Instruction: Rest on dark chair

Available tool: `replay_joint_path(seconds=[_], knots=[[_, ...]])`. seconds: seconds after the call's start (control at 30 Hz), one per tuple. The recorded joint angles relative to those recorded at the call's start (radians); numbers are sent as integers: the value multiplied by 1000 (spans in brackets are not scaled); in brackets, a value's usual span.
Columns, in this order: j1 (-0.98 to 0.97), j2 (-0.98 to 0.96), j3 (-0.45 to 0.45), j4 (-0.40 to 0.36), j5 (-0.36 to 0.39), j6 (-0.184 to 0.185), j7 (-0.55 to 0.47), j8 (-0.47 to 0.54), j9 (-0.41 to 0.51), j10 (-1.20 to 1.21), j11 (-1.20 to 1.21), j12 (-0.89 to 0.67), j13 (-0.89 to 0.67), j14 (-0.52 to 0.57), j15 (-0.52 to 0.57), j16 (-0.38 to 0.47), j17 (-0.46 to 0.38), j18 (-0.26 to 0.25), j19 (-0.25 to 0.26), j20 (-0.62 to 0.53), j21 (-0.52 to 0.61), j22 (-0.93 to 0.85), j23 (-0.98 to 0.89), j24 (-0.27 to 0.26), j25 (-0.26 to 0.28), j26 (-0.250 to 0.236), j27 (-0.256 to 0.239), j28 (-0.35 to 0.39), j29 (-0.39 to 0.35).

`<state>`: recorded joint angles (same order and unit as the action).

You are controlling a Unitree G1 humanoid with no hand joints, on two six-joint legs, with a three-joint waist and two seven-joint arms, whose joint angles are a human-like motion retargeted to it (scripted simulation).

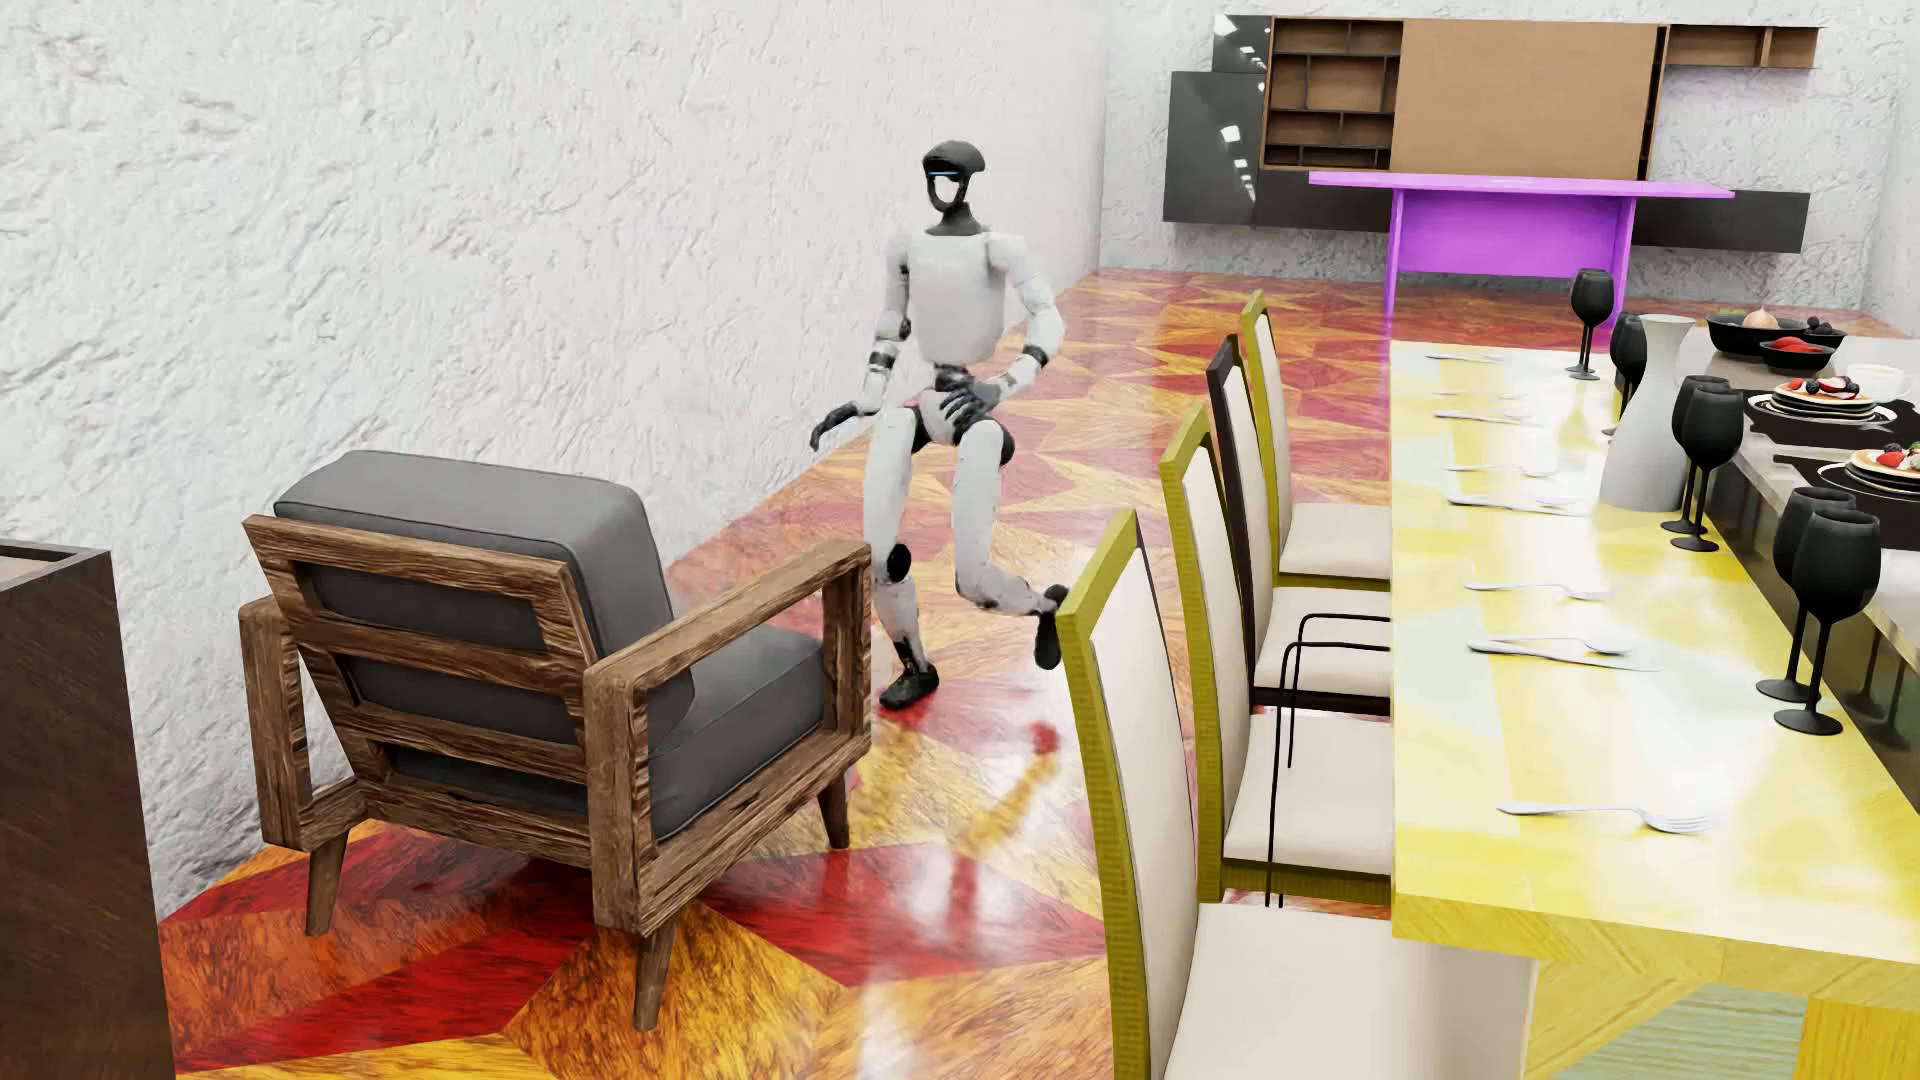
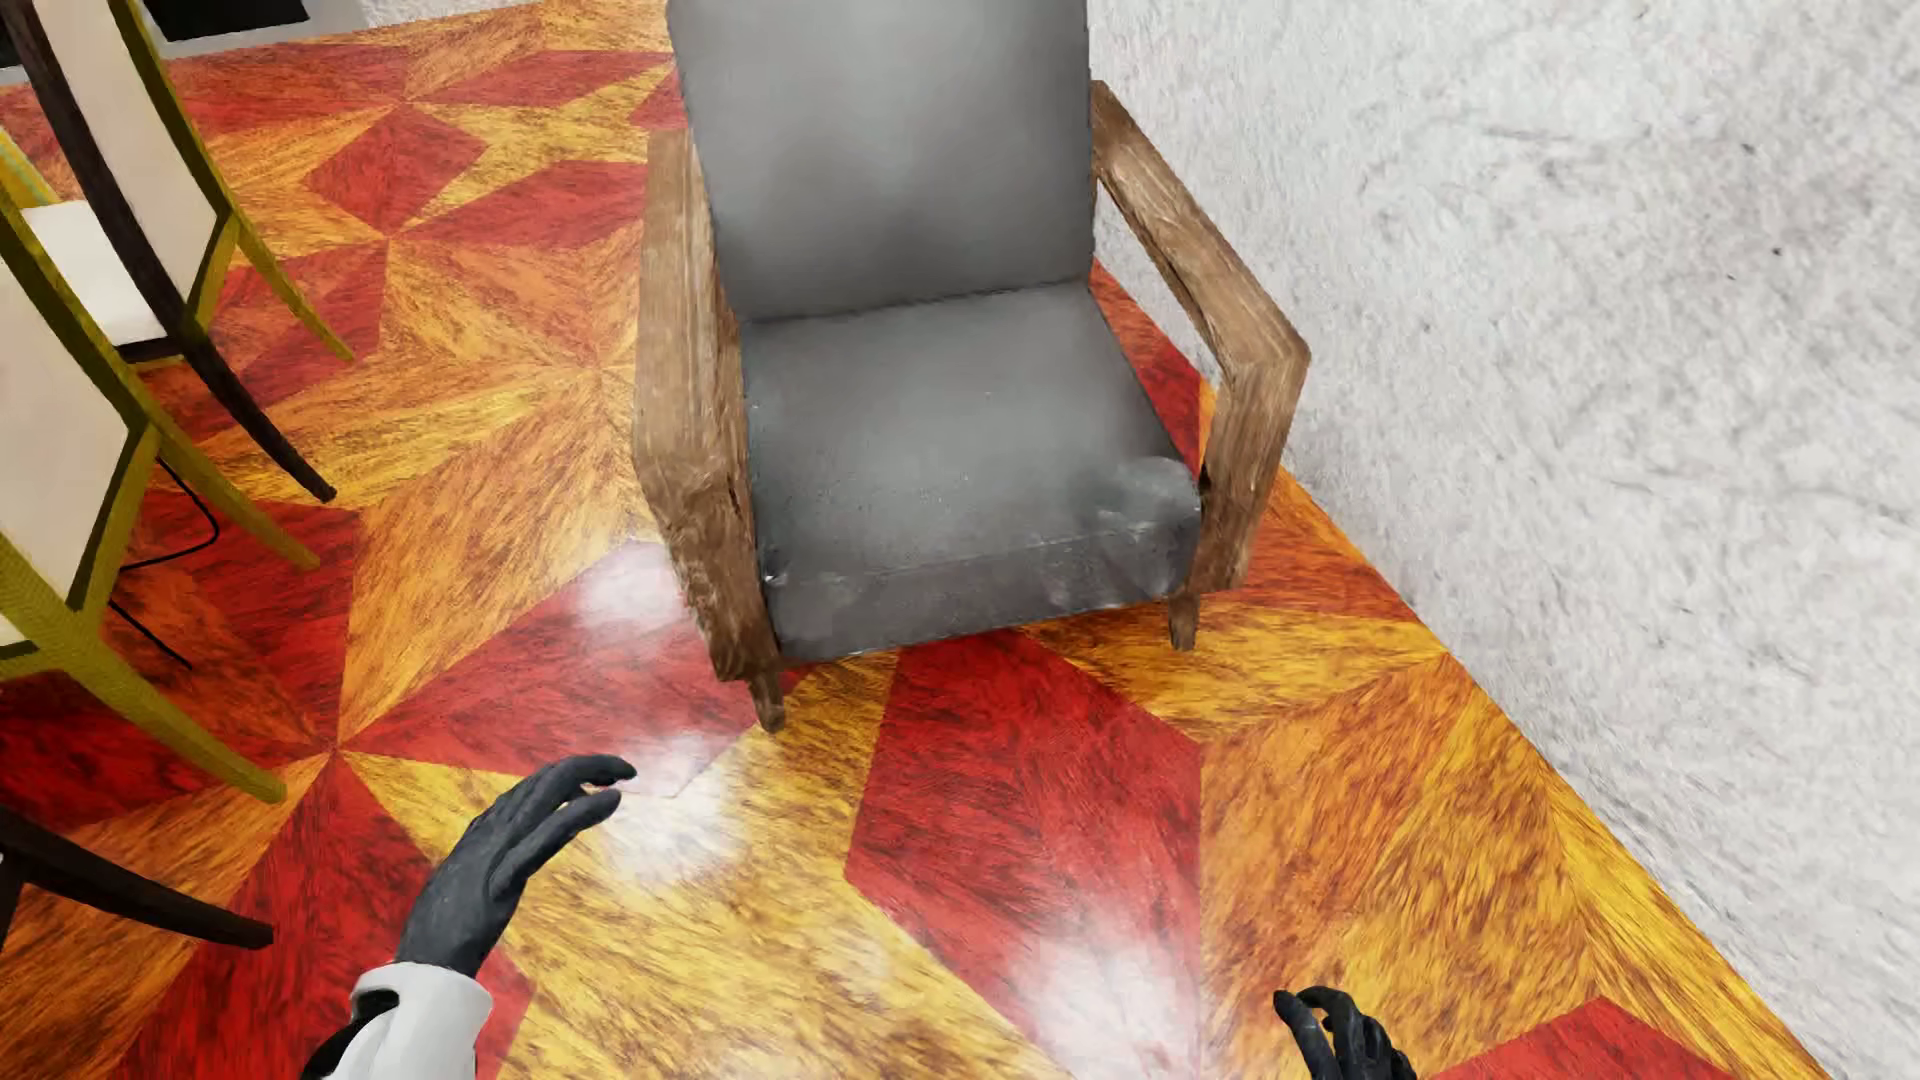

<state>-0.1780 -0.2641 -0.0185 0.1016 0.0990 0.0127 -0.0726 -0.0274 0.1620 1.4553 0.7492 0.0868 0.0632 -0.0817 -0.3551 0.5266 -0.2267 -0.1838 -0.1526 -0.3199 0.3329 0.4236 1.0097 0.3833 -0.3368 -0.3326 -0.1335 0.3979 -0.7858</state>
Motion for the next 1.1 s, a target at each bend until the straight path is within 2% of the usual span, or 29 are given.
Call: replay_joint_path(seconds=[0.03, 0.07, 0.1, 0.13, 0.17, 0.2, 0.23, 0.27, 0.33, 0.37, 0.4, 0.43, 0.47, 0.5, 0.53, 0.6, 0.67, 0.7, 0.73, 0.77, 0.8, 0.83, 0.87, 0.9, 0.93, 0.97, 1.0, 1.07, 1.1], knots=[[-103, 62, 17, -13, 22, -1, -20, 60, 24, 19, -28, 8, -21, -27, -17, -11, 2, 11, -14, -5, 6, 15, -125, -14, 45, 6, 16, -32, 79], [-186, 121, 37, -26, 33, -11, -32, 83, 27, -31, -50, 29, -28, -41, -54, -21, -3, 18, -18, 14, 37, 29, -191, -45, 34, 11, -12, -24, 96], [-244, 186, 49, -49, 36, -18, -56, 116, 36, -130, -77, 35, -58, -71, -89, -29, -19, 33, -20, 38, 28, 34, -251, -54, -5, 23, -40, 2, 209], [-278, 230, 69, -70, 9, -24, -81, 135, 44, -276, -79, 45, -68, -71, -125, -36, -31, 29, 19, 58, 36, 28, -290, -38, -61, 4, -49, 34, 244], [-288, 257, 83, -65, -11, -21, -117, 173, 58, -480, -86, 46, -95, -21, -137, -49, -45, 19, 44, 88, 62, 13, -334, -23, -87, 61, -68, 44, 308], [-298, 235, 97, -54, -49, -19, -153, 194, 61, -685, -13, 56, -110, 55, -166, -46, -68, 3, 94, 114, 82, -3, -386, 19, -103, 60, -78, 42, 362], [-293, 187, 66, -17, -63, 24, -195, 221, 52, -908, 75, 99, -113, 168, -187, -59, -84, -2, 143, 188, 192, -43, -398, 46, -89, 97, -76, 13, 282], [-246, 181, 58, 37, -85, 35, -219, 241, 76, -1058, 121, 138, -110, 285, -192, -50, -80, 2, 187, 222, 219, -57, -440, 66, -103, 108, -107, 23, 314], [-199, 124, 59, 114, -120, 59, -241, 346, 155, -1007, 244, 176, -99, 265, -192, -24, -83, -178, 247, 255, 246, -47, -493, 71, -63, 99, -88, 19, 148], [-196, 110, 61, 87, -181, 99, -230, 343, 163, -922, 270, 181, -60, 161, -179, -14, -112, -212, 283, 205, 153, -27, -507, 105, -78, 80, -76, -54, 117], [-191, 42, 19, 50, -209, 105, -114, 328, 172, -859, 358, 178, -48, 57, -159, 14, -114, -116, 228, 175, 116, 31, -498, 100, -87, 63, -60, -82, 94], [-254, -51, 19, -2, -204, 98, -130, 349, 187, -745, 478, 118, -65, 15, -135, 58, -91, -88, 98, 76, 71, 117, -419, 112, -62, 58, 14, -151, 38], [-260, -66, 28, -61, -203, 84, -167, 363, 247, -683, 557, 24, -94, -63, -183, 85, -72, -86, 32, -57, 35, 228, -366, 137, -32, 61, 86, -122, -71], [-203, -96, 18, -70, -202, 75, -151, 331, 286, -748, 617, -24, -100, -94, -208, 105, -46, -36, 59, -99, 28, 291, -348, 159, 27, 108, 88, -173, -122], [-228, -159, 26, -93, -201, 72, -106, 298, 281, -700, 667, -48, -77, -115, -186, 92, -53, 2, 145, -96, 39, 346, -340, 138, 46, 129, 82, -242, -100], [-237, -113, 43, -105, -248, 45, -66, 183, 318, -668, 621, -93, -81, -178, -177, 54, -120, 10, 150, -20, 57, 376, -365, 139, 6, 150, 32, -229, -3], [-326, -61, 92, -110, -318, 45, -7, 16, 355, -543, 469, -166, -141, -261, -151, -23, -254, -3, 92, 20, 98, 445, -403, 151, -50, 148, 9, -62, 48], [-364, -99, 100, -72, -338, 32, 41, -18, 381, -460, 457, -179, -213, -323, -196, -66, -323, -22, 10, 71, 226, 472, -406, 127, -48, 167, 2, -77, 18], [-429, -204, 101, -16, -330, 24, 65, 30, 416, -352, 520, -212, -331, -391, -259, -101, -371, -45, -23, 160, 371, 492, -408, 138, -33, 155, -6, -135, 14], [-480, -316, 89, 47, -326, 30, 83, 89, 464, -244, 613, -245, -474, -451, -331, -138, -411, -70, 5, 253, 526, 502, -407, 125, -17, 140, -22, -197, 27], [-560, -436, 88, 134, -286, 40, 81, 144, 508, -110, 695, -265, -623, -509, -377, -189, -413, -101, 2, 314, 639, 503, -398, 69, -37, 101, -32, -150, 27], [-650, -558, 67, 176, -261, 50, 74, 169, 551, 28, 806, -264, -779, -541, -397, -217, -412, -105, 17, 321, 727, 457, -410, 3, -56, 149, 9, 20, 54], [-757, -677, 44, 209, -231, 68, 40, 209, 589, 162, 898, -275, -1028, -569, -400, -229, -400, -110, 22, 320, 799, 400, -444, -54, -37, 171, 9, 197, 61], [-827, -770, 21, 257, -198, 70, 1, 248, 634, 287, 987, -269, -1316, -590, -405, -213, -371, -136, 56, 292, 865, 344, -447, -84, -32, 160, 2, 301, 68], [-884, -867, 11, 294, -176, 76, -31, 291, 665, 396, 1082, -269, -1546, -622, -403, -195, -364, -156, 101, 288, 912, 300, -442, -70, -49, 127, 14, 298, 62], [-936, -945, 8, 300, -155, 77, -39, 296, 692, 488, 1162, -281, -1720, -633, -405, -158, -371, -141, 84, 272, 903, 248, -457, -54, -45, 107, 16, 254, 72], [-975, -1011, -2, 323, -154, 71, -46, 305, 715, 578, 1238, -276, -1829, -649, -418, -112, -373, -136, 102, 274, 893, 180, -481, -23, -46, 95, 15, 274, 78], [-1052, -1113, -12, 348, -153, 89, -98, 335, 753, 720, 1350, -296, -2050, -670, -411, -40, -389, -124, 173, 273, 902, 70, -522, -28, -59, 118, 17, 409, 63], [-1063, -1147, -18, 341, -164, 91, -104, 350, 759, 766, 1392, -304, -2048, -677, -412, -6, -405, -108, 213, 269, 898, 21, -542, -32, -79, 89, 12, 431, 72]])
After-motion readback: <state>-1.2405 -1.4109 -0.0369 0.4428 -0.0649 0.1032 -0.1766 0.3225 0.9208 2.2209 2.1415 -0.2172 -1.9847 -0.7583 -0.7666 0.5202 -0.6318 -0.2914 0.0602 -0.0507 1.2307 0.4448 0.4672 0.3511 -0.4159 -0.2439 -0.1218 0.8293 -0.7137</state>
